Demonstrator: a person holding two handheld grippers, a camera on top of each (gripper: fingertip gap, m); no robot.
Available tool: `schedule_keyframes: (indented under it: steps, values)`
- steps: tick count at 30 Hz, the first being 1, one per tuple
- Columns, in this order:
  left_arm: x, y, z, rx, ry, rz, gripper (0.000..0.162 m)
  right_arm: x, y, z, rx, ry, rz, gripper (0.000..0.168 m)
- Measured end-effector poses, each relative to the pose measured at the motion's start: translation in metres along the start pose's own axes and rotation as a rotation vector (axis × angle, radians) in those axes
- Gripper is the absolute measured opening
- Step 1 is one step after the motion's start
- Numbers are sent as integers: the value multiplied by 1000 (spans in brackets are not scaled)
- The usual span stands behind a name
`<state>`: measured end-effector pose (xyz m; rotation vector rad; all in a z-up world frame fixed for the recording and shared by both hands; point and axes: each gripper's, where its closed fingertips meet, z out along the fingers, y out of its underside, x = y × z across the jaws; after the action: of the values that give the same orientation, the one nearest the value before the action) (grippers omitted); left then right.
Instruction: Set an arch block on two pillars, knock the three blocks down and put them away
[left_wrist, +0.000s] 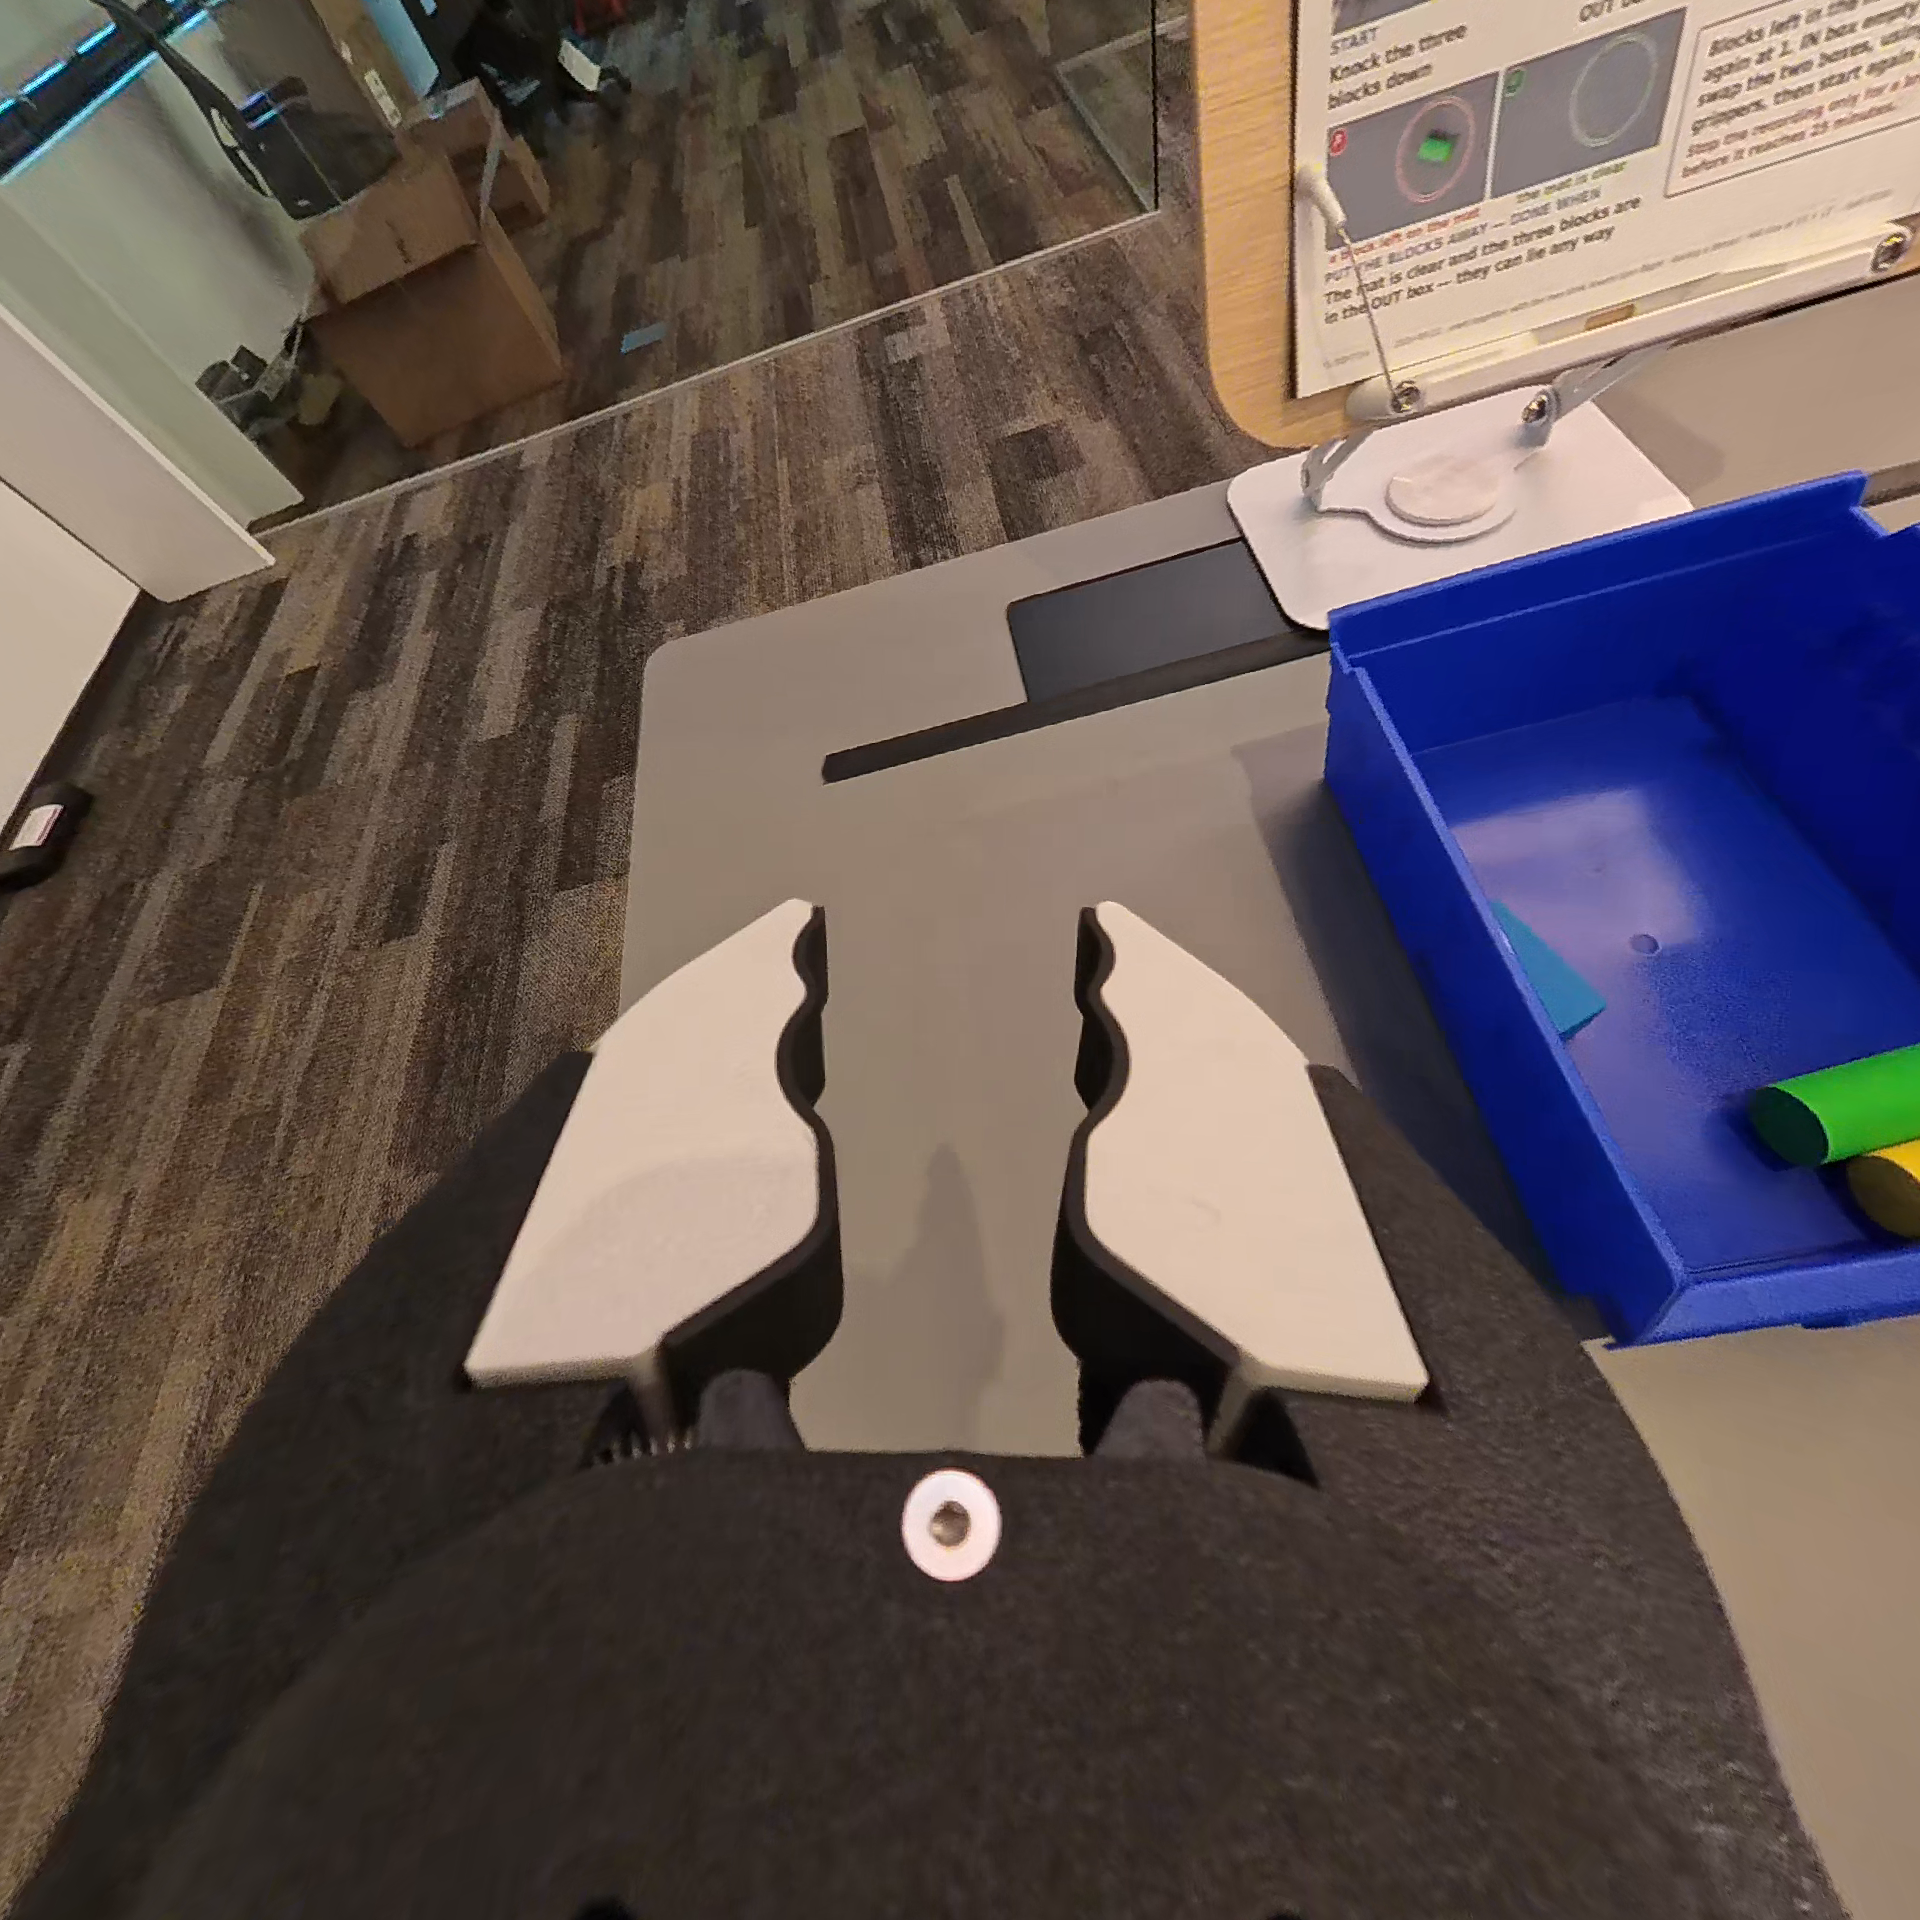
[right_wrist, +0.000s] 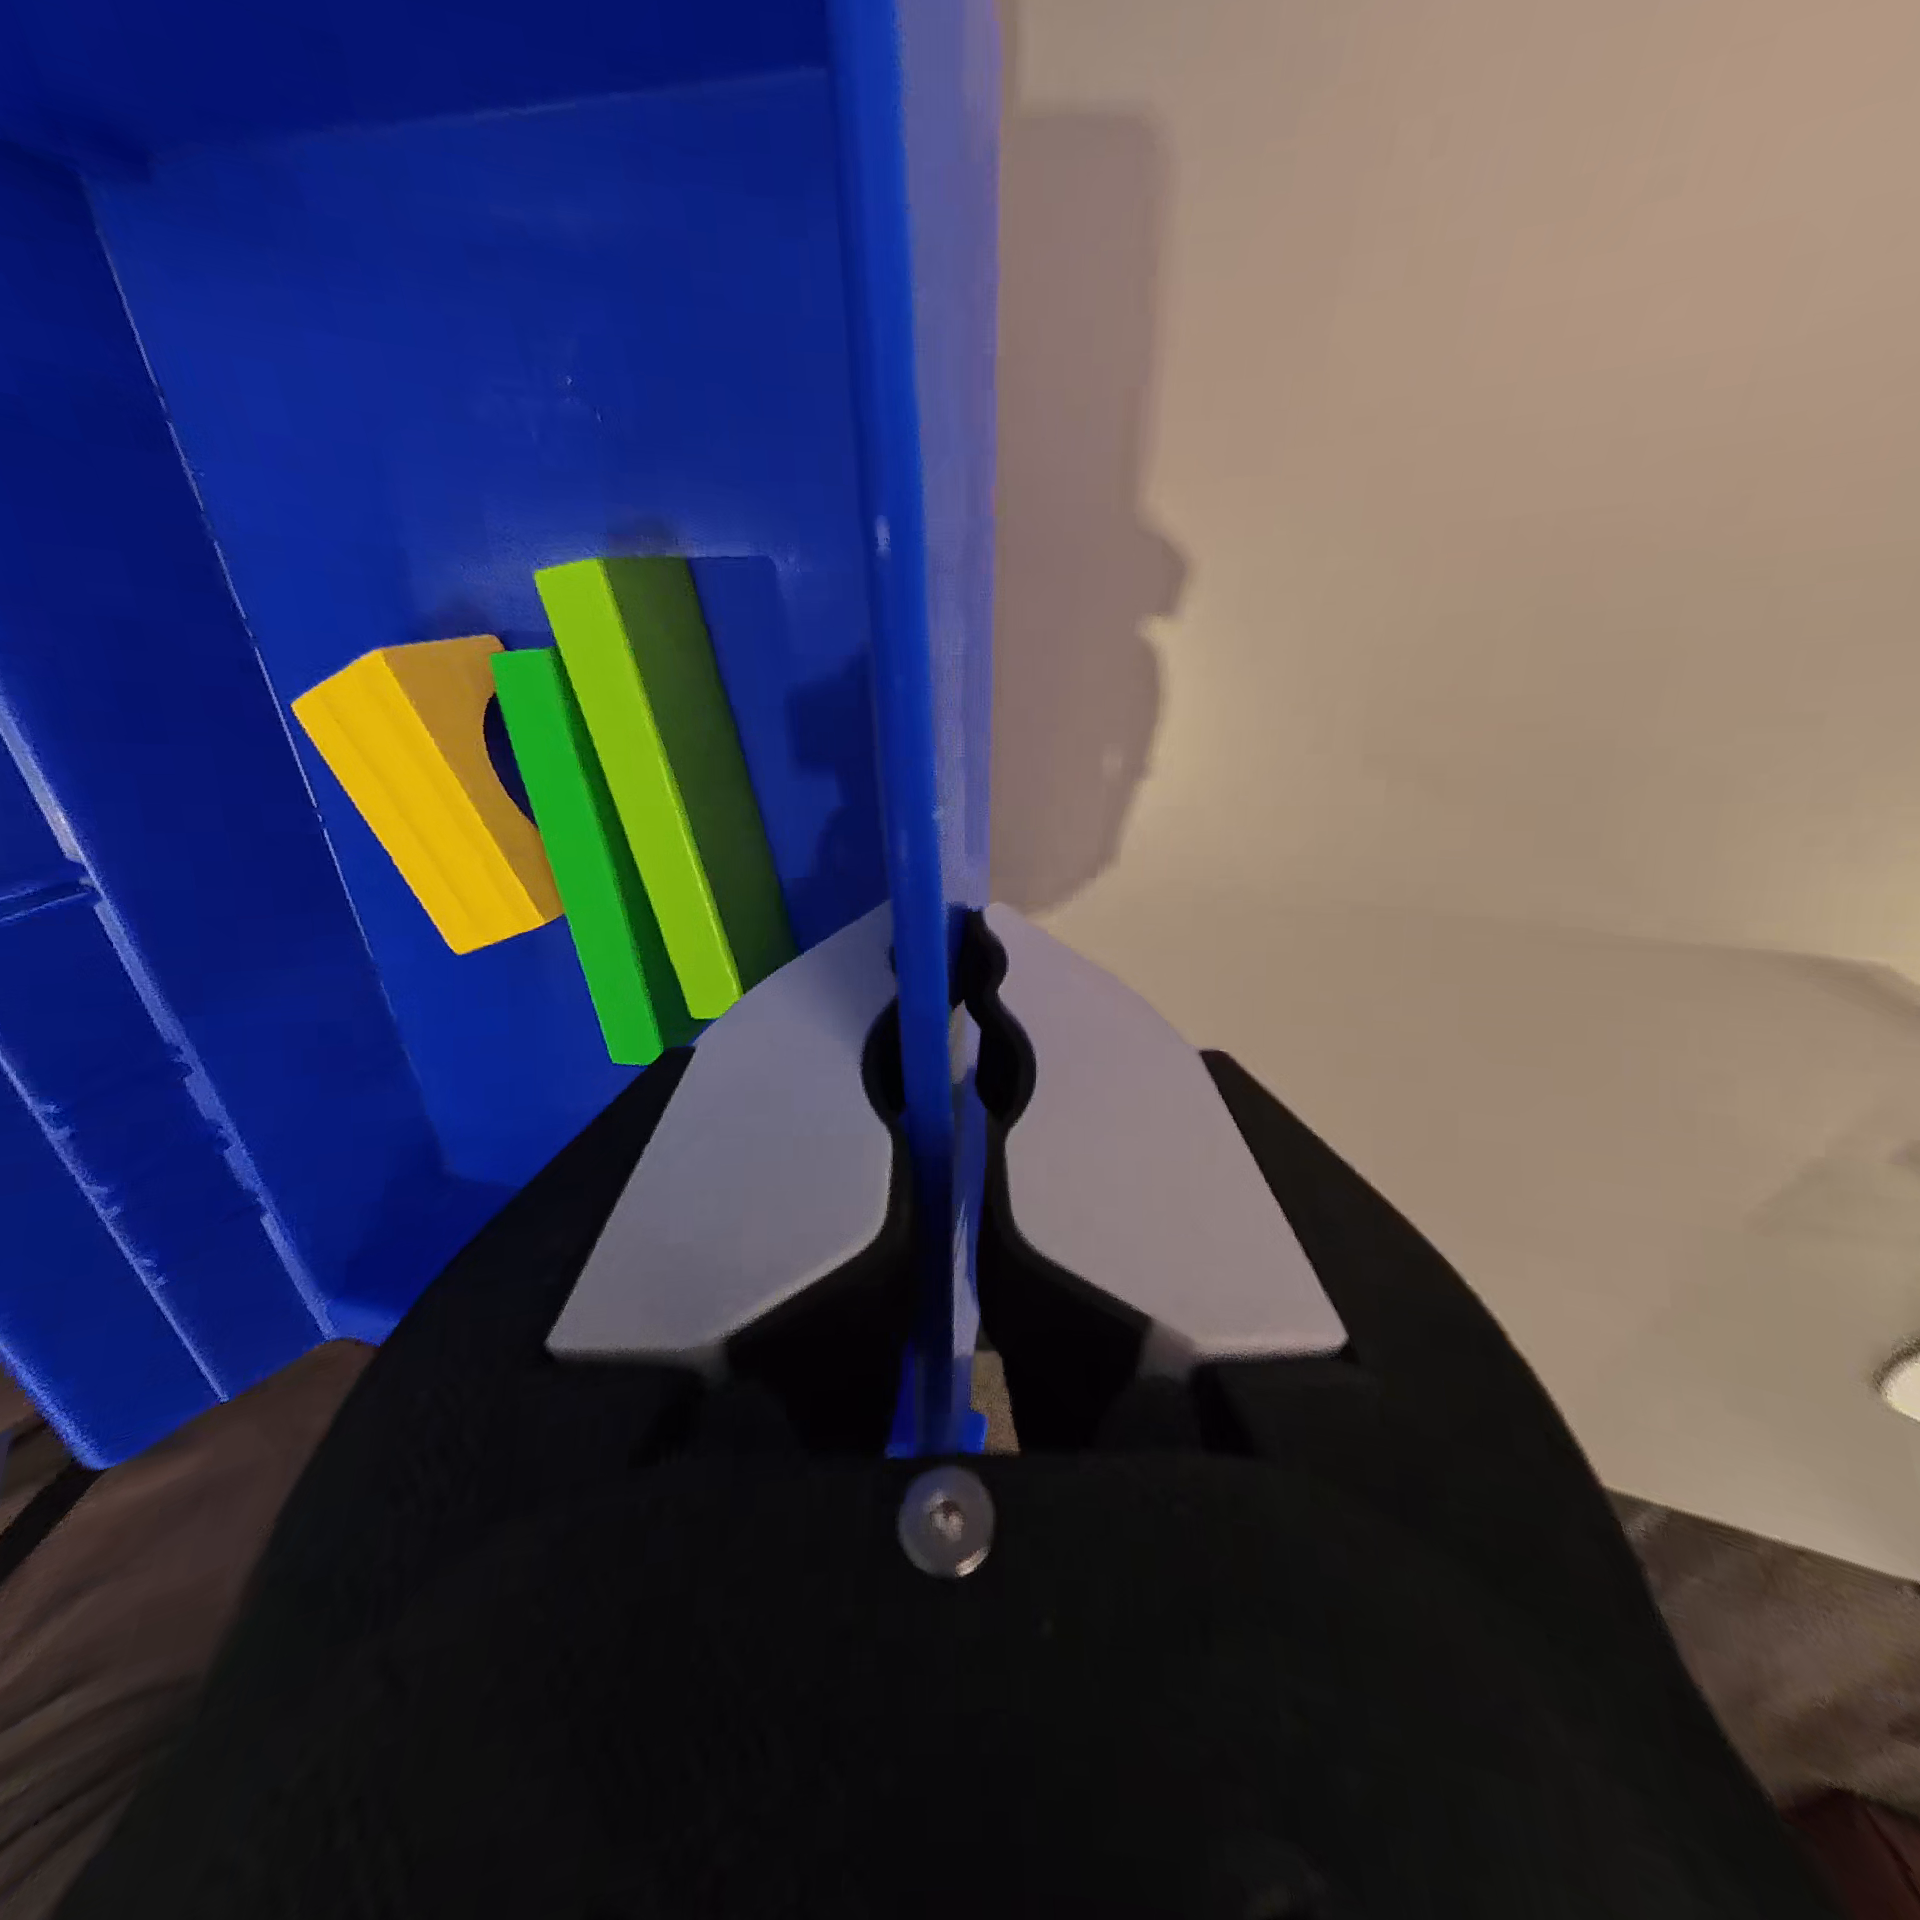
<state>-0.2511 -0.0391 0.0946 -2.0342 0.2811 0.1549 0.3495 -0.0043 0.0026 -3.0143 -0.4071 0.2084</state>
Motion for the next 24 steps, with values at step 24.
schedule_keyframes:
  steps: [24]
  values:
    - [-34, -4, -41, 65, -252, -118, 31, -438, -192, 66, -70, -174, -581, 9]
